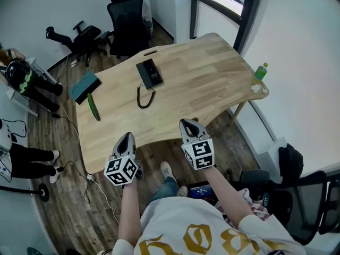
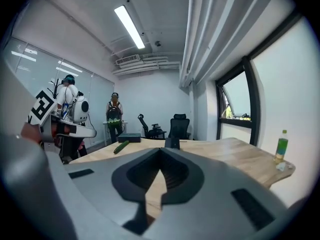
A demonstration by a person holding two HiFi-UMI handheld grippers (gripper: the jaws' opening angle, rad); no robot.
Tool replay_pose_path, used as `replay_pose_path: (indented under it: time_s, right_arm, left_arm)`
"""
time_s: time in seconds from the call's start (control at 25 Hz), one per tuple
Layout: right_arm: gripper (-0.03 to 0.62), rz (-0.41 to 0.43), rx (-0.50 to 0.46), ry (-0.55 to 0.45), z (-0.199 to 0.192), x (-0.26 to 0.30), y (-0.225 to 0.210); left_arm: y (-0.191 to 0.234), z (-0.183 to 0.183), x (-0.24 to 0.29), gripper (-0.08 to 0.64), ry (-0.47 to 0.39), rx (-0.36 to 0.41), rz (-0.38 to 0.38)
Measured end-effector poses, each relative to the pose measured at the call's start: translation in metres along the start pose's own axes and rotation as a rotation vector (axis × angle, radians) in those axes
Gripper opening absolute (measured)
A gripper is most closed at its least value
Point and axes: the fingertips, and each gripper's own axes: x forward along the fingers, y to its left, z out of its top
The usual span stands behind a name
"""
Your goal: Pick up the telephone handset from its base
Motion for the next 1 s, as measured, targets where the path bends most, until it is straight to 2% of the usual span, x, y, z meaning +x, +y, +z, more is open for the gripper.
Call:
replay_pose_path:
  time_s: [0.16, 0.32, 0.52, 0.72, 1.0]
  right_arm:
    - [0.005, 0.015, 0.097, 0.021, -0.004, 0.014, -0.018]
    - [0.005, -0.039, 0.183, 0.036, -0.008, 0.033, -0.05]
    - [0.005, -0.088, 0.247, 0.049, -0.004, 0.077, -0.088]
    - [0.005, -0.114, 0.202, 0.104, 0.0, 0.132, -0.103]
    - [0.005, -0.107, 0.19, 0.113, 0.007, 0.182, -0.107]
  left_arm:
    - [0.008, -0.002, 0.028, 0.006, 0.006, -0.02, 0.013]
    - [0.014, -0.002, 0.072, 0.006, 0.019, -0.041, -0.002]
    - [0.029, 0.012, 0.135, 0.006, 0.031, -0.057, -0.03]
    - [0.054, 0.03, 0.195, 0.006, 0.037, -0.084, -0.055]
    - [0.078, 0.042, 0.25, 0.006, 0.046, -0.104, -0.093]
